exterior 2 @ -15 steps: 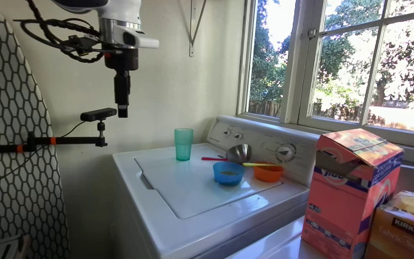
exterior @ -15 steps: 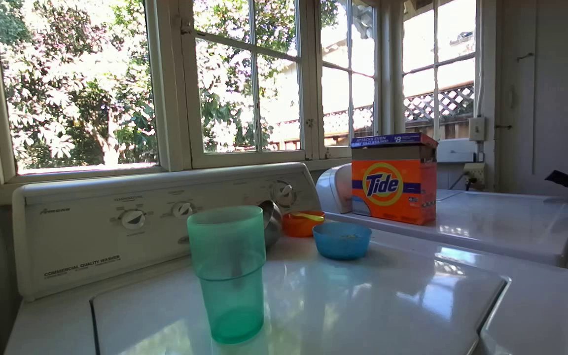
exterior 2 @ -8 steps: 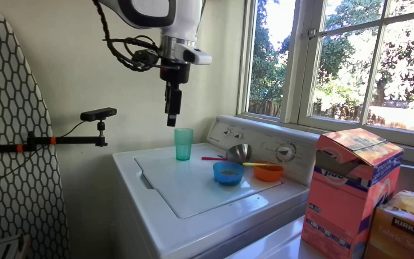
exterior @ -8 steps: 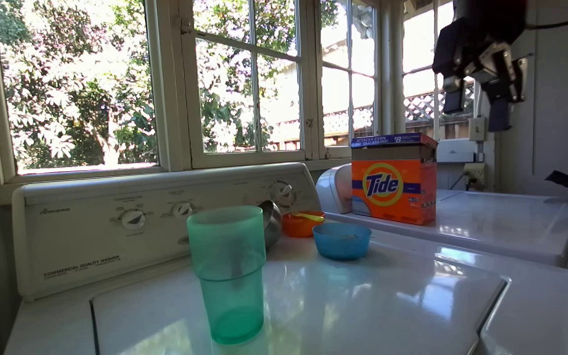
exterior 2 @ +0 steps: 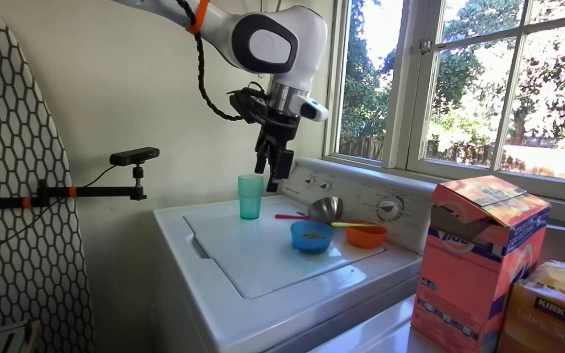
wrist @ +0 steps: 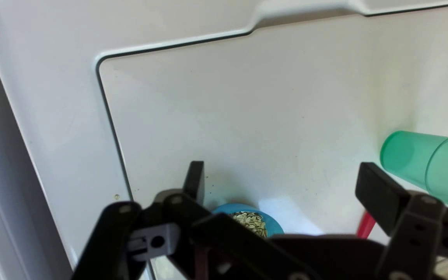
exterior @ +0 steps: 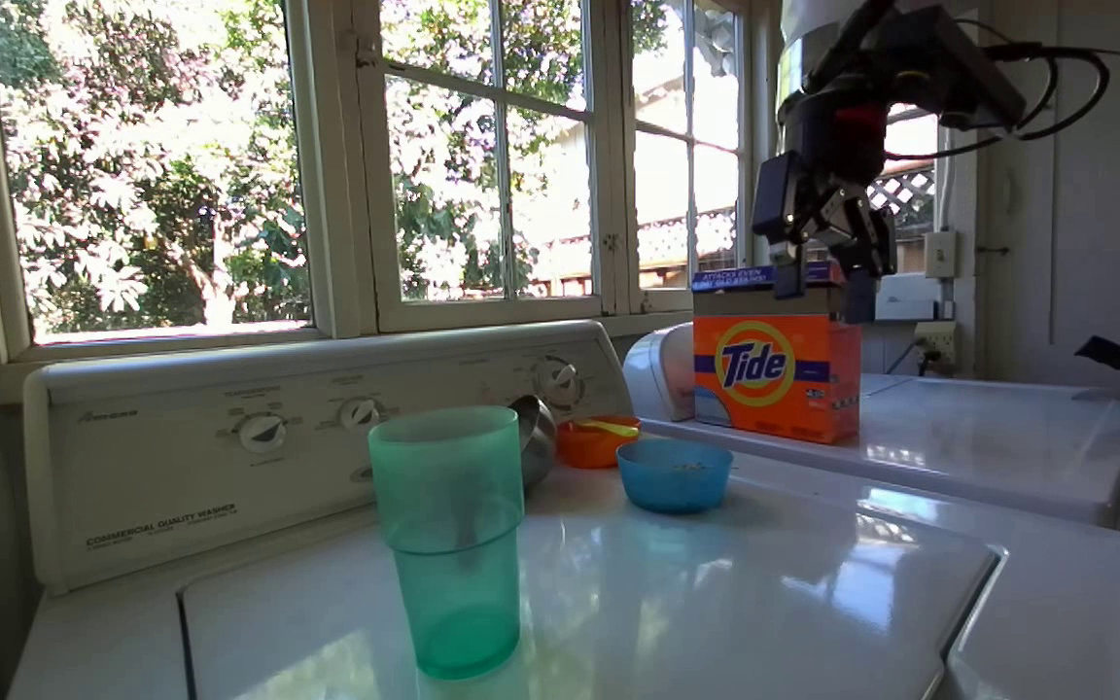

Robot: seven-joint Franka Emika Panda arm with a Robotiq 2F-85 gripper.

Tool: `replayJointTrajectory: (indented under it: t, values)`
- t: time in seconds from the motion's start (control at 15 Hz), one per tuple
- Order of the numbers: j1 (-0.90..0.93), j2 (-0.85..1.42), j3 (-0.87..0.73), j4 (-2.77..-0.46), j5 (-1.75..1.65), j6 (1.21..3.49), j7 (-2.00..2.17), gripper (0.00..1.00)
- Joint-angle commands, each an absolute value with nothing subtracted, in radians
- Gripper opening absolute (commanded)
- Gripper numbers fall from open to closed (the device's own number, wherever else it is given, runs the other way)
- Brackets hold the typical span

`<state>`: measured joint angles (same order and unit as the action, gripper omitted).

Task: Pour the contents of the blue bowl into the green cup

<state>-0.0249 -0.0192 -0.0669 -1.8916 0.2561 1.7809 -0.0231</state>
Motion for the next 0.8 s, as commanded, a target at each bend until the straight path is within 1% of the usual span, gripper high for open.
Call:
replayJointTrajectory:
  t: [0.0, 0.2, 0.53, 0.73]
  values:
    - [-0.032, -0.025, -0.059, -1.889, 0.256, 1.778, -0.023, 1.00]
    - [-0.034, -0.013, -0.060, -1.876, 0.254, 1.787, 0.008, 1.00]
    - [-0.072, 0.197, -0.081, -1.722, 0.403, 1.872, -0.036, 1.00]
    - [-0.101, 0.325, -0.068, -1.601, 0.447, 1.844, -0.058, 1.00]
